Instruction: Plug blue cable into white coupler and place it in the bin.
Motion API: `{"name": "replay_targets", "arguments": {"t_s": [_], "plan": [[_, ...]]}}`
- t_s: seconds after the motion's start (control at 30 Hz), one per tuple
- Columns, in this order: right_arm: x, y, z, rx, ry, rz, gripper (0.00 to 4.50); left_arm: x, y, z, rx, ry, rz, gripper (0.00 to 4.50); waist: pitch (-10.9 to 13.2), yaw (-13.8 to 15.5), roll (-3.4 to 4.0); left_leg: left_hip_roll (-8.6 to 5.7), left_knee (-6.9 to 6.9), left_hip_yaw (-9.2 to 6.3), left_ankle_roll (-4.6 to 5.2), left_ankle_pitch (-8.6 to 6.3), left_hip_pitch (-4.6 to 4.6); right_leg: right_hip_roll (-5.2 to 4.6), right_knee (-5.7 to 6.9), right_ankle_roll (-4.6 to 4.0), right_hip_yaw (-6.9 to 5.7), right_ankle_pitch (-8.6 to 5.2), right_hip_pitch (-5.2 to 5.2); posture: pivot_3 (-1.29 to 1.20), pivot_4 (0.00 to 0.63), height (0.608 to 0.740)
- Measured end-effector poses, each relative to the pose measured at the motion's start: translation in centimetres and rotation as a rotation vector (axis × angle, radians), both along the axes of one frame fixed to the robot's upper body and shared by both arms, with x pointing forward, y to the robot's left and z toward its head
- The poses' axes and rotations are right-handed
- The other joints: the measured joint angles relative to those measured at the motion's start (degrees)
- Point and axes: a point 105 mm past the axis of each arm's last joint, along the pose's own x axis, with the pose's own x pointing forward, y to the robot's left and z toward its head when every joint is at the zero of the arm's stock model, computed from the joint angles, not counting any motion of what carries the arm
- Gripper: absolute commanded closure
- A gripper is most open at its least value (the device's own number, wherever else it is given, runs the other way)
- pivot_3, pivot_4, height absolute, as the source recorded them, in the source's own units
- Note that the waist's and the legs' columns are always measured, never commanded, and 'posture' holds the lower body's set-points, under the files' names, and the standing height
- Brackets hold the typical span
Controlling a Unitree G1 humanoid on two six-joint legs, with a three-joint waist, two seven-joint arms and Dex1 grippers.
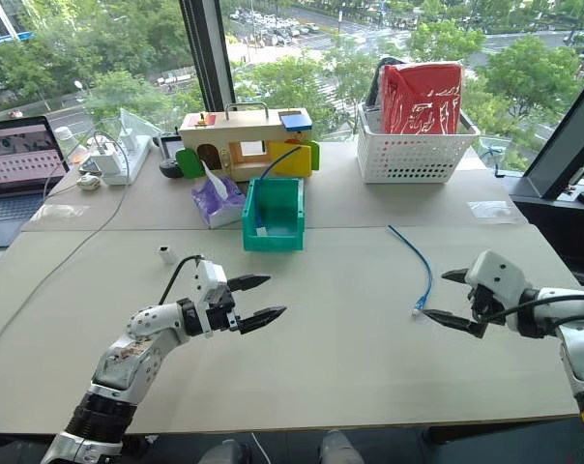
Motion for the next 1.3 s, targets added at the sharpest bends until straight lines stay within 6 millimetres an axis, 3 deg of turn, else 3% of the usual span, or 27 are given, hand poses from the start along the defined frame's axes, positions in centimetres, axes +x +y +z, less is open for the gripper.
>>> {"name": "replay_targets", "arguments": {"t_s": [0.07, 0.17, 0.23, 0.5, 0.6, 0.73, 0.93, 1.07, 1.3], "plan": [[1.5, -0.1, 0.3, 0.053, 0.009, -0.060, 0.02, 0.0, 0.2, -0.1, 0.008, -0.001, 0.016, 0.34, 0.00, 0.03, 0.00, 0.00, 0.02, -0.02, 0.00, 0.00, 0.00, -0.01, -0.01, -0.04, -0.01, 0.02, 0.02, 0.00, 0.150, 0.710], [4.1, -2.1, 0.3, 0.102, 0.023, -0.280, 0.02, -0.1, 0.2, -0.1, 0.010, -0.006, 0.023, 0.34, 0.00, 0.12, 0.00, -0.07, 0.06, -0.03, -0.01, 0.01, -0.02, -0.08, 0.00, -0.05, -0.02, 0.03, 0.01, 0.00, 0.150, 0.710], [4.9, -2.0, 0.0, 0.158, 0.063, -0.365, 0.02, -0.1, 0.2, -0.3, 0.012, -0.002, 0.029, 0.34, 0.00, 0.10, 0.00, -0.06, 0.01, -0.07, -0.01, 0.00, -0.03, -0.07, -0.01, -0.06, -0.05, 0.02, 0.00, 0.00, 0.150, 0.710], [5.6, -1.4, -2.7, 0.201, 0.193, -0.531, 0.02, -0.3, 0.3, -0.6, 0.026, -0.002, 0.037, 0.34, -0.01, 0.09, 0.02, -0.11, 0.08, -0.20, -0.01, 0.01, -0.35, -0.11, 0.05, -0.07, -0.14, 0.02, -0.24, 0.00, 0.150, 0.710], [5.7, -2.4, -3.0, 0.184, 0.211, -0.642, 0.02, -0.3, 0.3, -0.3, -0.021, 0.006, 0.049, 0.34, -0.01, 0.06, 0.02, -0.11, 0.08, -0.23, -0.01, 0.01, -0.36, -0.10, 0.05, -0.07, -0.18, 0.02, -0.24, 0.00, 0.150, 0.710], [5.8, -2.2, -3.5, 0.198, 0.226, -0.693, 0.98, 0.0, 0.3, 0.7, -0.085, 0.005, 0.068, 0.34, -0.02, -0.14, 0.04, -0.10, 0.09, -0.27, 0.00, 0.01, -0.34, -0.08, 0.06, -0.07, -0.19, 0.02, -0.21, 0.00, 0.150, 0.710], [5.6, -1.1, -3.6, 0.182, 0.192, -0.709, 3.11, 0.2, 0.5, 1.0, -0.089, -0.003, 0.079, 0.34, -0.02, -0.07, 0.04, -0.12, 0.19, -0.36, 0.00, 0.01, -0.40, -0.10, 0.06, -0.07, -0.27, 0.03, -0.19, 0.00, 0.150, 0.710], [5.2, 0.5, -3.5, 0.269, 0.235, -0.765, 4.42, 0.3, 0.5, 1.1, -0.090, -0.011, 0.086, 0.34, -0.03, -0.10, 0.04, -0.12, 0.19, -0.42, 0.00, 0.01, -0.43, -0.09, 0.08, -0.08, -0.31, 0.03, -0.21, 0.00, 0.150, 0.710], [4.3, 5.1, -3.5, 0.358, 0.274, -0.818, 4.42, 0.4, 0.5, 1.2, -0.094, -0.024, 0.099, 0.34, -0.04, -0.08, 0.06, -0.15, 0.21, -0.55, -0.01, 0.01, -0.55, -0.10, 0.09, -0.08, -0.41, 0.04, -0.27, 0.00, 0.150, 0.710]]}}
